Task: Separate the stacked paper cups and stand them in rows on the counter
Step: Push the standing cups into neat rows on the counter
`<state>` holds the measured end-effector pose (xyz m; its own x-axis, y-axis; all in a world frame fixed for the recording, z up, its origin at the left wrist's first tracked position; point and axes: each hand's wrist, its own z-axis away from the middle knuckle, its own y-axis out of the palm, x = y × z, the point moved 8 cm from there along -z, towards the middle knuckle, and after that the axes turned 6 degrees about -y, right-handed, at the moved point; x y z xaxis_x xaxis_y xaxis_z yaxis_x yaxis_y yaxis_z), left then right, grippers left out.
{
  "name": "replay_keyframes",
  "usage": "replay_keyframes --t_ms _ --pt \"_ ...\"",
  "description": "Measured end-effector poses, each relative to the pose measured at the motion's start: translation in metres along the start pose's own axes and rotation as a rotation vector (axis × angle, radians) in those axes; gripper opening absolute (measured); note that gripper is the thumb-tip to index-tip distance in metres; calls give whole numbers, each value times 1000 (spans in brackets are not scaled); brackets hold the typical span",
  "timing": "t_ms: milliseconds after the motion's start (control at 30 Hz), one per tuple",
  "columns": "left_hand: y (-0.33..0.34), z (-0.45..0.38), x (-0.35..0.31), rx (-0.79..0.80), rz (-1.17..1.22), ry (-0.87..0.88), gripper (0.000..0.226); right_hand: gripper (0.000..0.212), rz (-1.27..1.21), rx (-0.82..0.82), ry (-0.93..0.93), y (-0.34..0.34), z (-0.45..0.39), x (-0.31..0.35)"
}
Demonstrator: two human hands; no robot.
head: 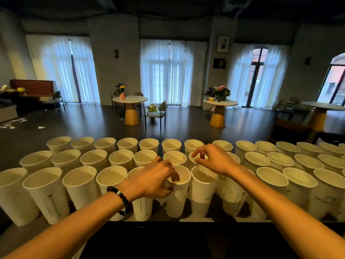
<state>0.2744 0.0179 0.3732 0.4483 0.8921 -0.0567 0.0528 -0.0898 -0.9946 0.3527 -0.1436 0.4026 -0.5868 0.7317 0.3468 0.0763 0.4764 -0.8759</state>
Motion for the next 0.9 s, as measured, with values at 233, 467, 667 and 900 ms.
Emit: replay_keyframes --t_ms 233,467,667,900 --pt "4 -2 -2 18 -41 47 32 22 102 71 -110 17 -35 13" --pt "3 -2 -3 57 -39 87 28 29 157 246 -127 47 -56 18" --pt "3 2 -2 66 -43 95 22 24 191 305 -119 56 -55 15" --pt "-3 7 -3 57 -40 99 29 23 146 277 -138 61 -51 19"
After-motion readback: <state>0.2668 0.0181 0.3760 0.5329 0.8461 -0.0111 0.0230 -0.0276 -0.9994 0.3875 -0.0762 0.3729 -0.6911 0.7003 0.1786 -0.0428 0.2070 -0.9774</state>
